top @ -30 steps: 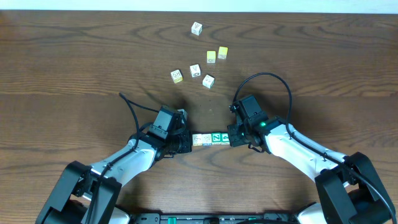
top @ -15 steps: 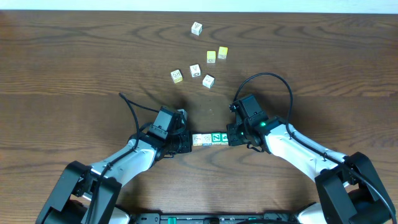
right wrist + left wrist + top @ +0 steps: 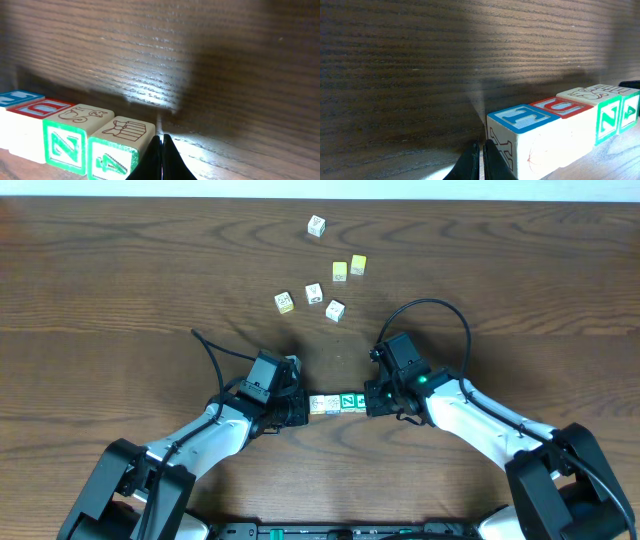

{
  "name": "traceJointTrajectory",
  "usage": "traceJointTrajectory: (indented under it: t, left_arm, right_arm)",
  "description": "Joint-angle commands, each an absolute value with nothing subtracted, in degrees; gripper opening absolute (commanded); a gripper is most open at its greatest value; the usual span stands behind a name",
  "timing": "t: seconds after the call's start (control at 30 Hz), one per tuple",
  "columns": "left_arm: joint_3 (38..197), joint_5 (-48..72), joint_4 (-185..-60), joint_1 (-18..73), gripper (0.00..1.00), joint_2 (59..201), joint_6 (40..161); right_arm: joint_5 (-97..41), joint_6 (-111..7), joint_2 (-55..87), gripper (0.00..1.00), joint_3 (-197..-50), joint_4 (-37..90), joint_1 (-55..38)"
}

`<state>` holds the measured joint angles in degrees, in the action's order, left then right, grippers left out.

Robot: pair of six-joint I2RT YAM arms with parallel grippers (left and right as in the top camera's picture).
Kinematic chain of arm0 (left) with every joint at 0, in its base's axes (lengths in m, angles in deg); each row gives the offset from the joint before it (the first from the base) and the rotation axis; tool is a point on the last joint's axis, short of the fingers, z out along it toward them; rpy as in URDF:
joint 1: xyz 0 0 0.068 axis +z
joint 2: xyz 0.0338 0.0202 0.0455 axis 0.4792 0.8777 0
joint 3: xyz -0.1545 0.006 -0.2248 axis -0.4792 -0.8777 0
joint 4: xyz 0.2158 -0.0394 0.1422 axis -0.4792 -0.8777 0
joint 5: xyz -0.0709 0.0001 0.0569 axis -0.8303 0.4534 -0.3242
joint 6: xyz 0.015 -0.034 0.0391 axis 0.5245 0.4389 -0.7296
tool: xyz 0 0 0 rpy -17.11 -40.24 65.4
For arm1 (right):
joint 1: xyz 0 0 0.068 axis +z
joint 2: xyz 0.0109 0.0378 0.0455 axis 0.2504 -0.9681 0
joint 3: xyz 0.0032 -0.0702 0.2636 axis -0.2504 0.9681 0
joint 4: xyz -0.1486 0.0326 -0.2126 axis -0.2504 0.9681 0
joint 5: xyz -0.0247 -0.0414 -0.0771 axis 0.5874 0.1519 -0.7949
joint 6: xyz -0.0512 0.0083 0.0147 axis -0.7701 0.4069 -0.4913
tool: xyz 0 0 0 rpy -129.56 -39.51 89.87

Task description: Lift 4 blocks

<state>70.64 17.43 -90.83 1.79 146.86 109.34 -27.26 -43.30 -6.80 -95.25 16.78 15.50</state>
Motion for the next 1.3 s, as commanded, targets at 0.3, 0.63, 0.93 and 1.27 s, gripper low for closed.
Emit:
traceJointTrajectory:
  t: [0.3, 0.63, 0.93, 1.27]
  left_arm:
    - [71.04, 19.70, -91.51, 1.65, 0.07, 147.21, 108.57]
    - [71.04, 19.66, -90.88, 1.65, 0.07, 147.21, 108.57]
    - [71.04, 19.66, -90.86, 1.65, 0.07, 147.21, 108.60]
    - [71.04, 19.24, -90.70, 1.65, 0.07, 147.21, 108.81]
  right_arm:
    - [-22.15, -43.69, -10.43, 0.01, -96.21, 14.31, 16.00]
    - [-21.43, -43.67, -10.43, 0.01, -96.21, 13.53, 16.15]
    - [-21.49, -43.67, -10.43, 0.01, -96.21, 13.33, 18.23]
    - [-21.47, -43.67, -10.43, 0.01, -96.21, 13.33, 18.67]
